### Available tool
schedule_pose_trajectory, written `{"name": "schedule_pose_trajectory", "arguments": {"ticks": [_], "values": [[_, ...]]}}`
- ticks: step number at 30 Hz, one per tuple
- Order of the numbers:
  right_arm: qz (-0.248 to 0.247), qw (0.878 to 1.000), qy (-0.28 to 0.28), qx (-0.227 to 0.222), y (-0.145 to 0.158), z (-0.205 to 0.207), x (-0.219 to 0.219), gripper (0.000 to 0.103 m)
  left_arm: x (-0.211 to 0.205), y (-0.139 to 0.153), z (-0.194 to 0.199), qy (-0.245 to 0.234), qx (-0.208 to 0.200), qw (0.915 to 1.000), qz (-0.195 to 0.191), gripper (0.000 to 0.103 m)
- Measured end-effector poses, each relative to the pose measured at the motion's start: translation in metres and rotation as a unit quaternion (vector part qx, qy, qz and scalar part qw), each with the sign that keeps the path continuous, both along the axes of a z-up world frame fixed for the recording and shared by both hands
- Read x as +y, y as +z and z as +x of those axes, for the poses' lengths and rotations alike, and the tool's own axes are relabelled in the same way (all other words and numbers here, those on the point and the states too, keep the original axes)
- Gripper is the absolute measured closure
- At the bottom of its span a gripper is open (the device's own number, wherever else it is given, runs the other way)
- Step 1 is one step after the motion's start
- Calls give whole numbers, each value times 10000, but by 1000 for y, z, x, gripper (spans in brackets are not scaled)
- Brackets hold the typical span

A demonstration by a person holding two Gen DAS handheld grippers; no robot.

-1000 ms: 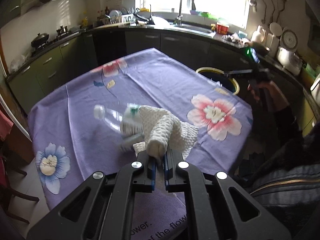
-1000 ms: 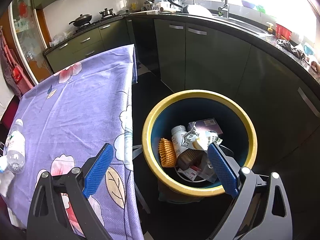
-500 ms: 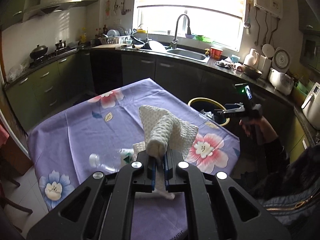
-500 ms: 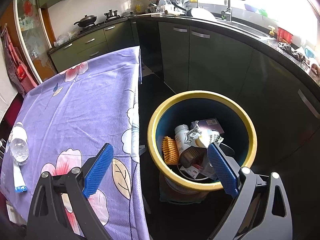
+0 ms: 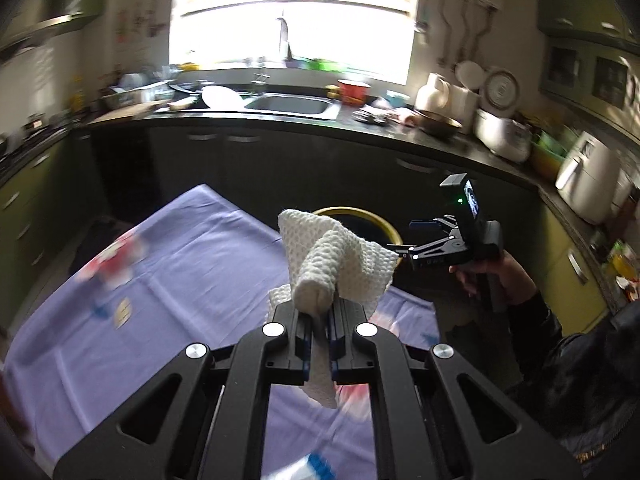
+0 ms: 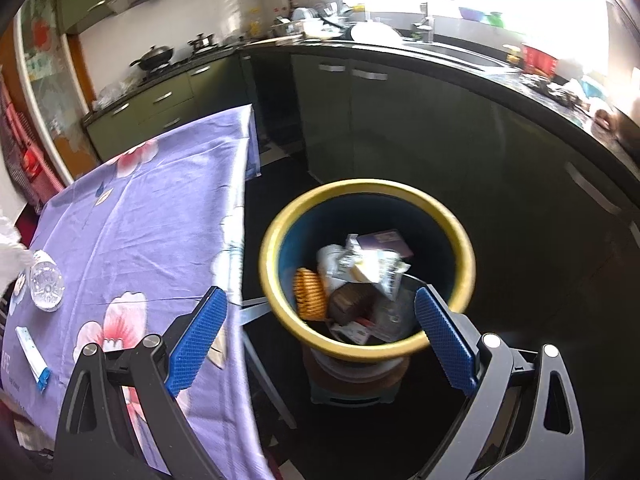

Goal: Collect trash
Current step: 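Carry the white cloth over the bin and open the left gripper, then grasp the Nongfu Spring water bottle with the right gripper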

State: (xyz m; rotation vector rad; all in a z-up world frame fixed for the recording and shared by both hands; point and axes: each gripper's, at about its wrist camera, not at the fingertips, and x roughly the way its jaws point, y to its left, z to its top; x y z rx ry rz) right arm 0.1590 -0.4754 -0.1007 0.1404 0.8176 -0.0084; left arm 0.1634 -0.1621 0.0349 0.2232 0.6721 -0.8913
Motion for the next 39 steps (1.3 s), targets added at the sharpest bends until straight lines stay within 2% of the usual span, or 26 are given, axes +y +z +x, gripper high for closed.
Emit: {"name": "schedule_pose_trajectory", "arguments": {"ticks": [6,14,16,17,18,19,21,25,31,36,39], "values": [[145,9989,-438,-71,0,-19,-36,9,-103,-25,55,-654,292,9973,167,97],[342,9961,-810,-39,-8,-37,-69,8,-226,-82,124,-843,920,9918,287,97],[385,9954,-878,-35,-10,-41,-74,7,-243,-96,133,-796,972,9915,342,87],[398,9950,-916,-31,-10,-42,-75,7,-251,-105,137,-752,1019,9912,378,65],[432,9944,-960,-36,-11,-44,-78,7,-256,-110,140,-697,1041,9912,422,47],[450,9942,-974,-41,-11,-46,-77,6,-257,-113,142,-605,1025,9921,392,46],[470,9940,-984,-43,-11,-50,-78,6,-250,-110,144,-557,1070,9924,233,46],[472,9946,-919,6,-12,-47,-75,6,-209,-79,134,-356,990,9943,-144,45],[532,9975,-464,38,-11,-33,-49,6,-98,-16,90,371,582,9943,-808,33],[560,9966,589,117,-1,-6,8,6,-9,11,47,1182,170,9882,-955,26],[594,9862,1532,183,8,15,59,6,46,12,19,1822,-111,9795,-856,26]]}}
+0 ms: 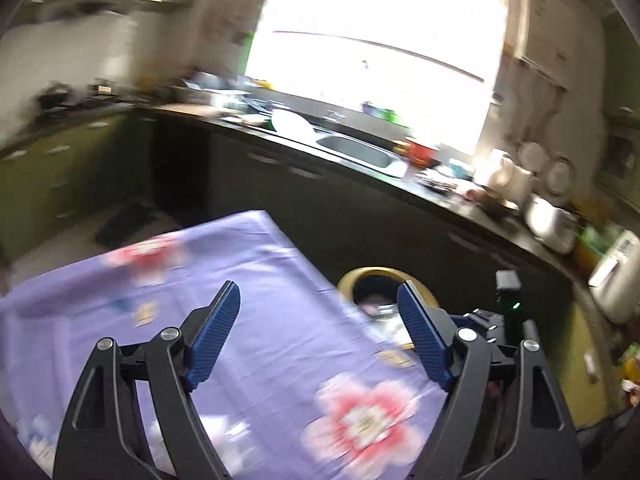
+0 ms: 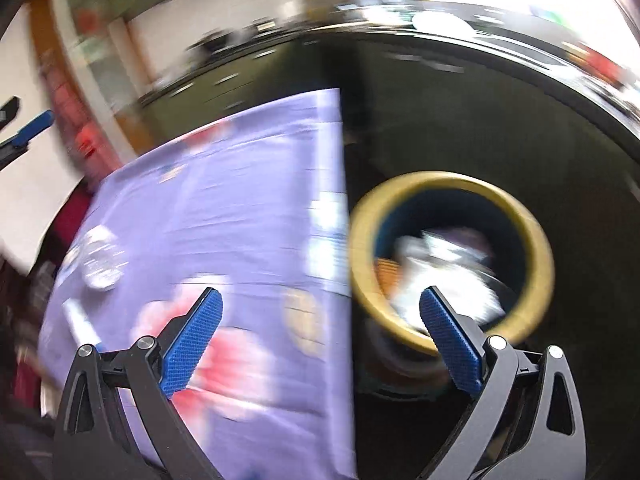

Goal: Collect trash
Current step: 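Grasp the Nongfu Spring water bottle with the right gripper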

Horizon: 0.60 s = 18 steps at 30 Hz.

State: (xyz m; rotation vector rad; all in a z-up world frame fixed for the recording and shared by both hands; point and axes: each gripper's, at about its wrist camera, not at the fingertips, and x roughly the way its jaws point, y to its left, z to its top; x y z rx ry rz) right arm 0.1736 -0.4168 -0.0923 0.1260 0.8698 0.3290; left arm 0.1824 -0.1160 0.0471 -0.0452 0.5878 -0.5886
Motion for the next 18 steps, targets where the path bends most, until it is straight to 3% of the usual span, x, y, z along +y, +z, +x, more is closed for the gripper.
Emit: {"name": "schedule_pose_trajectory", "arguments": {"ticks": [5,8,11,18], "values": [[134,9876,1561,95,14,32,91,6,79,-14,-39,952,13,9955,7,24],[99,9692,2449,233,19,49,155,6,116,-26,-60,1449,31,9894,40,24],[-267,9458,3230,219,20,59,214,6,141,-37,-74,1777,75,9840,52,23],[-1065,9059,4082,372,-4,65,303,6,176,-58,-97,2167,174,9761,17,22]]}}
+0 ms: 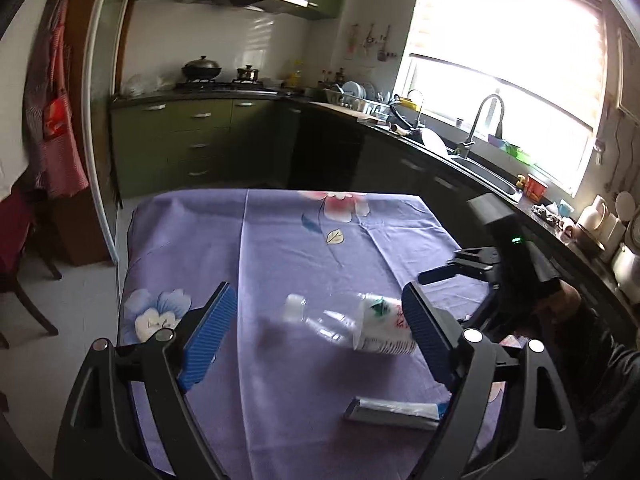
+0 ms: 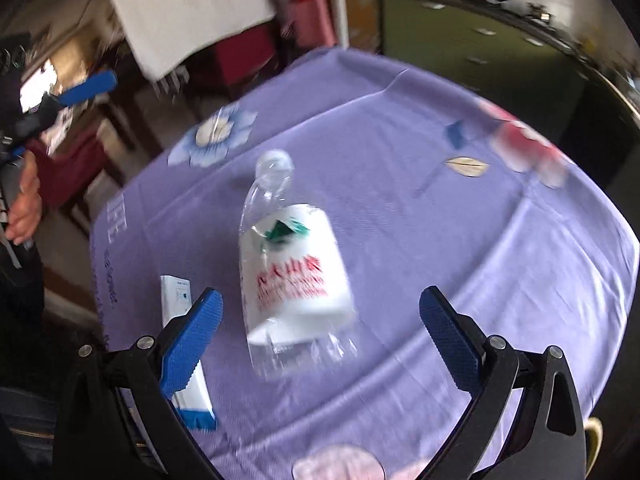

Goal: Collect trash
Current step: 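Grasp the Nongfu Spring water bottle with the right gripper, then carry the water bottle over the bin and open the right gripper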

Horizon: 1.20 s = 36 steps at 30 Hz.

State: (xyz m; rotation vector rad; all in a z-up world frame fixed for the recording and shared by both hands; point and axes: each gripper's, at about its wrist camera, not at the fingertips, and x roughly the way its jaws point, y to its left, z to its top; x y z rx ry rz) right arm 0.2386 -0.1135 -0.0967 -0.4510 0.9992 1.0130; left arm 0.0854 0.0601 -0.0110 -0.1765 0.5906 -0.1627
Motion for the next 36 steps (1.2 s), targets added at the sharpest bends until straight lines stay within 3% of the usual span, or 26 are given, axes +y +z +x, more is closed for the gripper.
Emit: {"name": "schedule_pose_trajectory", "arguments": {"ticks": [6,15,23,27,36], "values": [[-504,9977,443,-67,-23,-1,34,6,9,-11,-3,40,90,9998,-189,22],[-1011,9917,745,-291,-38,-4,57,6,5,-21,1,-96,178,9997,-159,22],[-1174,9888,867,-317,-44,-10,62,19,2,-23,2,-151,209,9996,-132,22],[-1130,9898,828,-239,-45,-11,62,38,-1,-22,2,-180,206,9996,-101,22],[-1012,9925,642,-239,-42,-9,52,38,-4,-23,1,-184,209,9996,-67,22]]}}
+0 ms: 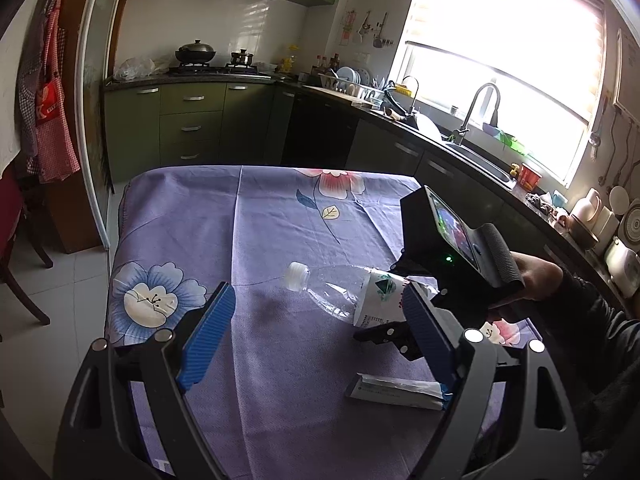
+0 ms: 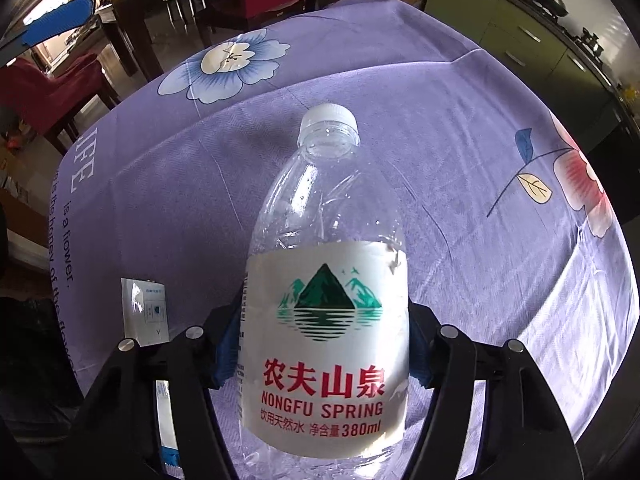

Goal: Collect trash
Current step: 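Carry the water bottle over the bin and open the right gripper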

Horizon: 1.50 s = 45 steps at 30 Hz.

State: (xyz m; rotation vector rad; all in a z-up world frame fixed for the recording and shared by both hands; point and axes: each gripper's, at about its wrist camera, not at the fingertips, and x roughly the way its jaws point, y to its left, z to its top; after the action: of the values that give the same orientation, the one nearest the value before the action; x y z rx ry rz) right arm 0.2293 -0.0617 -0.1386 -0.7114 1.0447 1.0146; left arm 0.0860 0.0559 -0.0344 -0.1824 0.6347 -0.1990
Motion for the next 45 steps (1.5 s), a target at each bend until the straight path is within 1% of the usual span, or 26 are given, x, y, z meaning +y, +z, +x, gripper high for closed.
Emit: {"name": "schedule_pose_trajectory", "arguments": {"ticks": [7,17,22,26,27,29,30,32,34,35,37,38,39,41,42,43,44,45], "values": [[182,9997,-145,-86,7,-4,-19,39,-8,1,2,-81,21,9999,97,22],[644,9958,-626,-161,24,-11,-73,39,-33,11,9,-356,-17,9992,160,22],[935,9899,-1035,-239,39,-17,-115,39,-46,14,17,-559,-24,9984,34,22],[1108,9793,-1658,-339,51,-18,-165,39,-58,14,22,-725,-24,9974,-19,22],[1149,9733,-1952,-374,55,-16,-187,39,-61,14,23,-751,-16,9972,-19,22],[1177,9642,-2342,-399,58,-13,-217,39,-68,13,27,-840,9,9965,-11,22],[1183,9546,-2705,-397,59,-9,-242,39,-71,13,28,-876,17,9962,-1,22],[1153,9416,-3139,-395,60,-3,-273,39,-77,13,31,-955,26,9954,24,22],[1059,9210,-3730,-367,57,4,-314,39,-82,13,33,-1001,31,9950,27,22],[1007,9105,-3996,-353,54,8,-332,39,-84,13,34,-1025,35,9947,28,22],[911,8942,-4371,-307,48,13,-361,39,-88,12,36,-1058,45,9944,37,22],[873,8886,-4495,-279,45,16,-373,39,-90,12,37,-1077,51,9942,45,22],[810,8788,-4696,-226,37,22,-387,38,-91,12,38,-1093,55,9940,52,22],[711,8679,-4914,-125,24,31,-402,38,-93,12,38,-1116,66,9937,59,22],[638,8605,-5054,-63,15,38,-410,38,-94,11,38,-1125,75,9936,62,22],[535,8556,-5148,-18,5,44,-417,33,-94,11,39,-1132,82,9935,64,22],[377,8486,-5277,-70,-4,50,-423,28,-95,11,39,-1136,88,9935,70,22],[261,8416,-5392,-175,-7,51,-426,20,-95,11,39,-1138,91,9934,85,22]]}}
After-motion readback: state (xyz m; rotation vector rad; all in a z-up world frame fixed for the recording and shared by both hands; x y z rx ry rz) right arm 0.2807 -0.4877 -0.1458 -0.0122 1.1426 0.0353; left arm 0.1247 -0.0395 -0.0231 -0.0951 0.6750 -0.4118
